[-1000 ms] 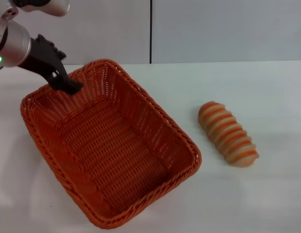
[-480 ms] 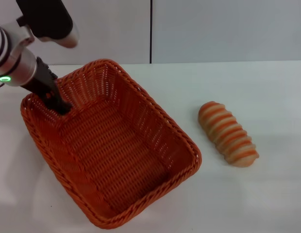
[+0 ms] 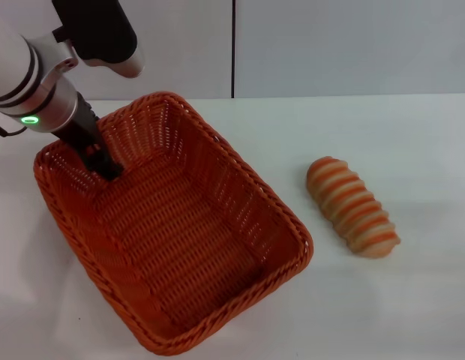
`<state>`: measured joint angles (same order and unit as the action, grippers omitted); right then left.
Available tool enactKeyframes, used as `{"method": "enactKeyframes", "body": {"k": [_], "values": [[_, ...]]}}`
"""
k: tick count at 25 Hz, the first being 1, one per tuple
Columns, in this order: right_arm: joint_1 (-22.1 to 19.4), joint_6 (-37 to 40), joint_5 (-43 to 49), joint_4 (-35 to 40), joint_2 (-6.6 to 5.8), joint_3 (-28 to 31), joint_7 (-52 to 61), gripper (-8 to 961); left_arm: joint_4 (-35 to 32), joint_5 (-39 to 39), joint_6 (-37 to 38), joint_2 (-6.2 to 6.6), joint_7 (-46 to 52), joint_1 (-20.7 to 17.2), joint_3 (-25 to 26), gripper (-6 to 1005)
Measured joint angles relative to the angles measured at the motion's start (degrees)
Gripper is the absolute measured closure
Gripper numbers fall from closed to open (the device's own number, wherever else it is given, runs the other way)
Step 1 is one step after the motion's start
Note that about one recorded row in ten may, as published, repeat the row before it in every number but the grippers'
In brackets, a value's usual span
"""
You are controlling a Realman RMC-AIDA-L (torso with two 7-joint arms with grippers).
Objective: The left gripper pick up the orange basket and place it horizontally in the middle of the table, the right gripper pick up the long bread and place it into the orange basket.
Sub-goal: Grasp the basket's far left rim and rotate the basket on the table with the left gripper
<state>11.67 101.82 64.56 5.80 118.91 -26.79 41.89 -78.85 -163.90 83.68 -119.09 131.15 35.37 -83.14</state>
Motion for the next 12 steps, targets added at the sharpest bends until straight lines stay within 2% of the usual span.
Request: {"method": "enactKeyframes", "body": {"k": [9, 12], "values": [[0.34, -0.24, 0.0, 0.0, 0.01, 0.21, 0.03, 217, 0.52, 4.43, -0.84, 0.0, 1.52, 1.43, 0.45, 254], [0.35, -0.39, -0.12, 0.0, -0.01, 0.33, 0.03, 217, 1.68, 4.76, -1.47, 0.0, 1.3, 2.03, -0.22, 383]]}}
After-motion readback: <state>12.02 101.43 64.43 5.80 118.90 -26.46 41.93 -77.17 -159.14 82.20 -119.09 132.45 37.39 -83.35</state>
